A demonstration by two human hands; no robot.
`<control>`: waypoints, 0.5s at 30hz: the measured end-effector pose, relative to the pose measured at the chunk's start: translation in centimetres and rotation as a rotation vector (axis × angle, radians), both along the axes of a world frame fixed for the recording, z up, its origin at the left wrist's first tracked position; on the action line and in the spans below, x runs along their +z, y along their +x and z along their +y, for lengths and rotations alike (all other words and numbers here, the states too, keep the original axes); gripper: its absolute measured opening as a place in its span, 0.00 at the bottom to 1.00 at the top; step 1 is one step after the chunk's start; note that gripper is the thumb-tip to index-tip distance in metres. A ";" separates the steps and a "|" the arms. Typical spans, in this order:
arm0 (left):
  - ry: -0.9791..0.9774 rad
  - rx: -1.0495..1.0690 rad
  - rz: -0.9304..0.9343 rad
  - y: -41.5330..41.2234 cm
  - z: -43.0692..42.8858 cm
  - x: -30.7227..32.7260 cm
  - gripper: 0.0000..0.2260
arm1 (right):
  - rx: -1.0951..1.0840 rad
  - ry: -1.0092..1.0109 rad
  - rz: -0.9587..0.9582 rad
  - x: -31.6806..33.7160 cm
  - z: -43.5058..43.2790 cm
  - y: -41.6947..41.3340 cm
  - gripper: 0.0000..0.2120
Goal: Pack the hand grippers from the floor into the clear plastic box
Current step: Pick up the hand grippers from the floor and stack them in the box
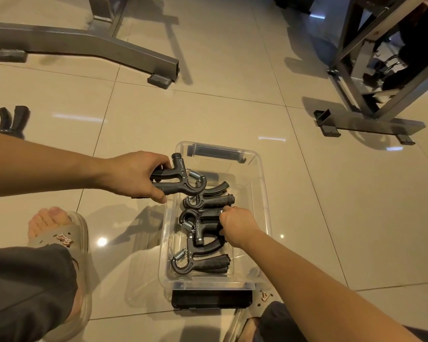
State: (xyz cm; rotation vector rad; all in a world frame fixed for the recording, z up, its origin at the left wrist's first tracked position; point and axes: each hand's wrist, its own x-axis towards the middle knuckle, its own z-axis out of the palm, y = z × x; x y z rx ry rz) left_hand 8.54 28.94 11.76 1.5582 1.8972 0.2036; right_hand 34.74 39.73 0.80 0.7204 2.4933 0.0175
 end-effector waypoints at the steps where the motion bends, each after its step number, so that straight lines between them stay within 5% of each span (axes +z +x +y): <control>1: -0.001 -0.003 -0.002 -0.1 0.0 -0.1 0.22 | -0.012 -0.001 0.005 0.0 0.0 0.0 0.15; 15: 0.006 -0.015 -0.052 0.2 0.3 0.1 0.22 | -0.125 -0.027 0.027 0.2 -0.1 -0.2 0.15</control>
